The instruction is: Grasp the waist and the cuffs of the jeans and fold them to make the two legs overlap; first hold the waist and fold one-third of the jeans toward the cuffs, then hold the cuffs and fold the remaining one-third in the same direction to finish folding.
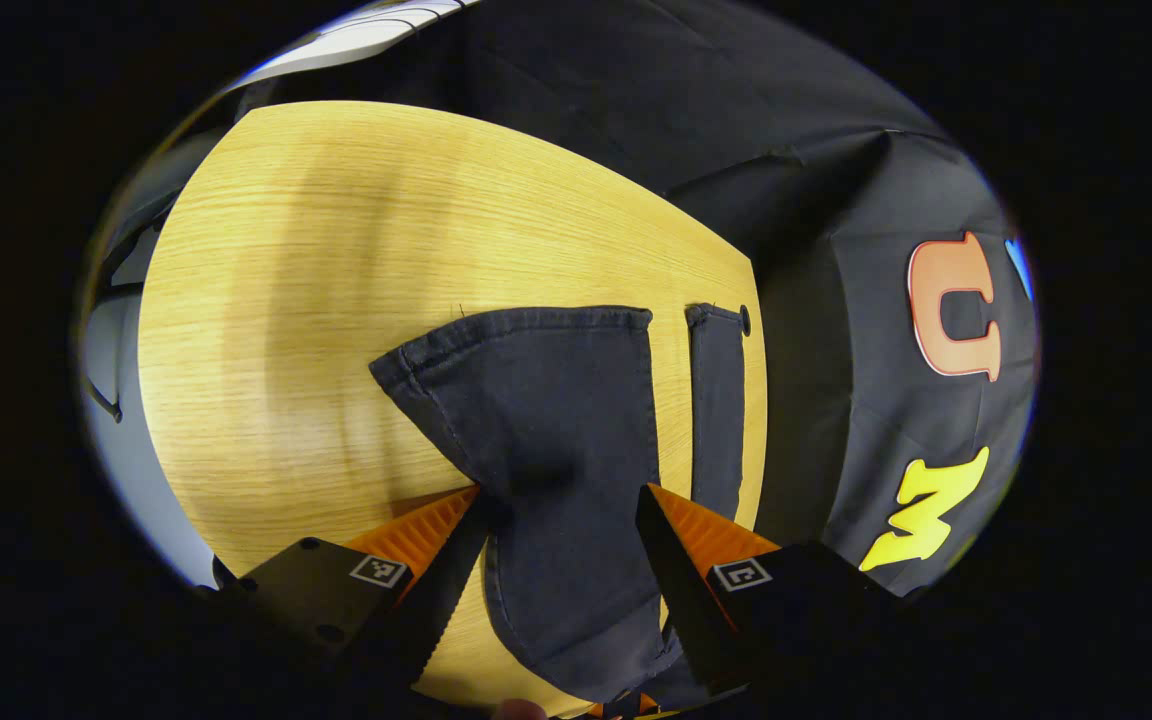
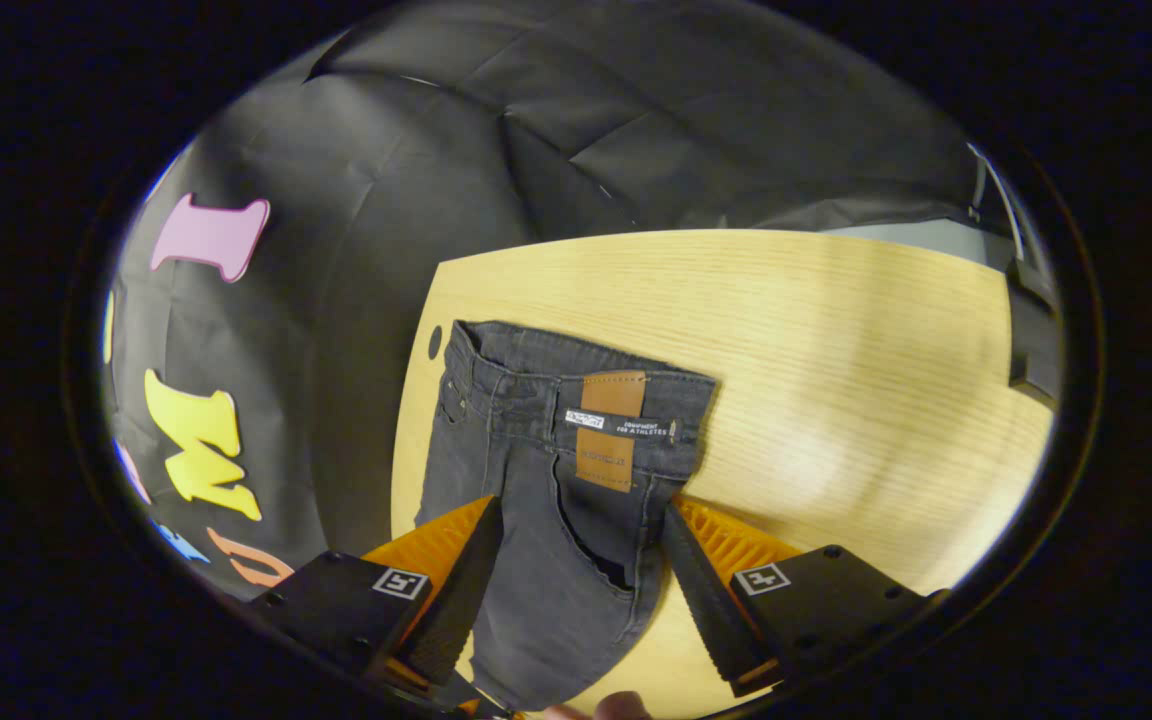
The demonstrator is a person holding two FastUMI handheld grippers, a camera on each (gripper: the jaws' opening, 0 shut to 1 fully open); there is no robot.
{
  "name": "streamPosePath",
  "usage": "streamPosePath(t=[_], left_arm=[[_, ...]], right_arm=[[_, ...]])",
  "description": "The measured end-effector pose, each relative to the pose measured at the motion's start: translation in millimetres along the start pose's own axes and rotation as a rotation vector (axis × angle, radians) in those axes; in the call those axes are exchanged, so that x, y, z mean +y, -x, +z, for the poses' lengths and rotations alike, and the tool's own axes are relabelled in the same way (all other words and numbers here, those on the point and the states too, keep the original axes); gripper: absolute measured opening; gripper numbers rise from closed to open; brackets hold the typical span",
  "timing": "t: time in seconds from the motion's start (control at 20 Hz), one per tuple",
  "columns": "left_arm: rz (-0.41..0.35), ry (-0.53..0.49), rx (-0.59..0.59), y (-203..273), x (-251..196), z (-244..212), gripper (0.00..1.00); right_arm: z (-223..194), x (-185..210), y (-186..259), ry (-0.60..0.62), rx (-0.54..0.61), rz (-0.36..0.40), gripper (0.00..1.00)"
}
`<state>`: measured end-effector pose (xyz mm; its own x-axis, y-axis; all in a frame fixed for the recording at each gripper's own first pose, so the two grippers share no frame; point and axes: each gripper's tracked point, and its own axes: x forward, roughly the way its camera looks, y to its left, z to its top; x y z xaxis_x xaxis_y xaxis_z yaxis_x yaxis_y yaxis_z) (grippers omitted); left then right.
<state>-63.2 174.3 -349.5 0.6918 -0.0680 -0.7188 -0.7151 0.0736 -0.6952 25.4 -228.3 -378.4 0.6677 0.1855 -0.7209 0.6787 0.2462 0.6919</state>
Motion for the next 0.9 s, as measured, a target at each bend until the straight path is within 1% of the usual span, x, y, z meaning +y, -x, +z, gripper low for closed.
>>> streamPosePath(t=[0.05,0.1,0.15,0.2,0.25,0.3,0.35,0.4,0.45,0.5,0.6,0.8,0.85,0.9], left_arm=[[0.005,0.002,0.012,-3,0,-2,0.93],[0.010,0.003,0.021,-6,1,-2,0.84],[0.010,0.004,0.026,-9,1,-2,0.77],[0.013,0.007,0.029,-12,1,-2,0.78],[0.019,0.014,0.033,-15,3,-1,0.60],[0.023,0.025,0.036,-17,4,-2,0.36],[0.034,0.035,0.041,-20,7,-3,0.33],[0.032,0.041,0.046,-20,6,-2,0.25],[0.027,0.040,0.049,-20,5,-2,0.17],[0.019,0.036,0.049,-17,4,0,0.10],[0.011,0.023,0.053,-14,-1,0,0.05],[-0.001,-0.011,0.076,8,-20,0,0.03],[-0.011,-0.013,0.077,11,-29,1,0.03],[-0.020,-0.021,0.077,14,-38,3,0.04]], right_arm=[[3,-3,-4,-0.023,-0.008,-0.020,0.93],[2,-9,-7,-0.038,-0.010,-0.053,0.94],[2,-13,-9,-0.058,-0.008,-0.070,0.63],[5,-17,-11,-0.077,-0.012,-0.103,0.60],[5,-23,-12,-0.090,-0.017,-0.140,0.46],[5,-20,-14,-0.104,-0.023,-0.141,0.32],[4,-19,-13,-0.098,-0.019,-0.141,0.18],[9,-22,-10,-0.082,-0.016,-0.156,0.18],[21,-23,4,-0.073,-0.018,-0.167,0.11],[9,-20,-22,-0.078,-0.016,-0.170,0.05],[8,-10,-20,-0.088,-0.017,-0.154,0.05],[8,16,3,-0.081,-0.023,-0.083,0.05],[9,24,8,-0.076,-0.027,-0.064,0.01],[8,33,13,-0.068,-0.023,-0.047,0.00]])
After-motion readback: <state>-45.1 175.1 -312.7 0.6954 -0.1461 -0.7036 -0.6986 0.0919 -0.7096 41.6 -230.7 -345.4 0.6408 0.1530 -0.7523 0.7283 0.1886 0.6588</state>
